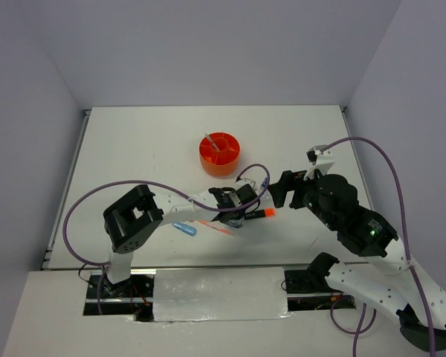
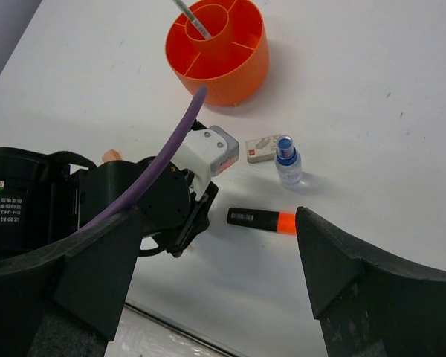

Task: Sort the stationery into containers
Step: Pick up the pen cap from the center of the board.

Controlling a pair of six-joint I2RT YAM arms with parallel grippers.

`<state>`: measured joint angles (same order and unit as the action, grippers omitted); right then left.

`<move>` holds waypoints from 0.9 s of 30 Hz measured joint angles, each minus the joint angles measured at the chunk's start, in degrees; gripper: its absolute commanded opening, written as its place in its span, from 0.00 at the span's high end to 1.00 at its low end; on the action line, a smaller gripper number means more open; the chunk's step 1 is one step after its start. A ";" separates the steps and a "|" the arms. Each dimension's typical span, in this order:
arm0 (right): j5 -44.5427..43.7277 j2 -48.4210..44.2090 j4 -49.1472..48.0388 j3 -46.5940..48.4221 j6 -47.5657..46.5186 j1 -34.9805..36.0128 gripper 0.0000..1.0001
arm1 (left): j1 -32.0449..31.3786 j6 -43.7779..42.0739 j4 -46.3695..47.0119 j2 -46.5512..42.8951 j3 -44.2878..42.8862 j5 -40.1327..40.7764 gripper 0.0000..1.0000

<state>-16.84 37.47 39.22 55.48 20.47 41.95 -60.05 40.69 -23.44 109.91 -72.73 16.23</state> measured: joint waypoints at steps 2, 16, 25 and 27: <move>0.13 0.00 0.00 0.00 -0.09 0.00 0.10 | 0.02 -0.02 0.33 0.07 0.00 -0.04 0.73; -0.81 -2.71 -1.49 -2.84 0.02 -0.66 0.11 | 0.13 -0.46 4.02 -2.12 3.34 -0.39 1.00; -2.45 -4.90 -4.63 -3.56 1.70 -2.58 0.10 | -0.15 -4.50 5.18 -20.06 10.05 1.57 1.00; -2.36 -4.66 -5.57 -3.56 2.19 -2.82 0.10 | -0.22 -6.21 6.88 -24.59 10.56 1.53 1.00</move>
<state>-19.20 32.82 33.65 51.92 22.65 39.13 -60.27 34.48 -16.56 85.32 -62.17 17.76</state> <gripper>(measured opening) 0.896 0.172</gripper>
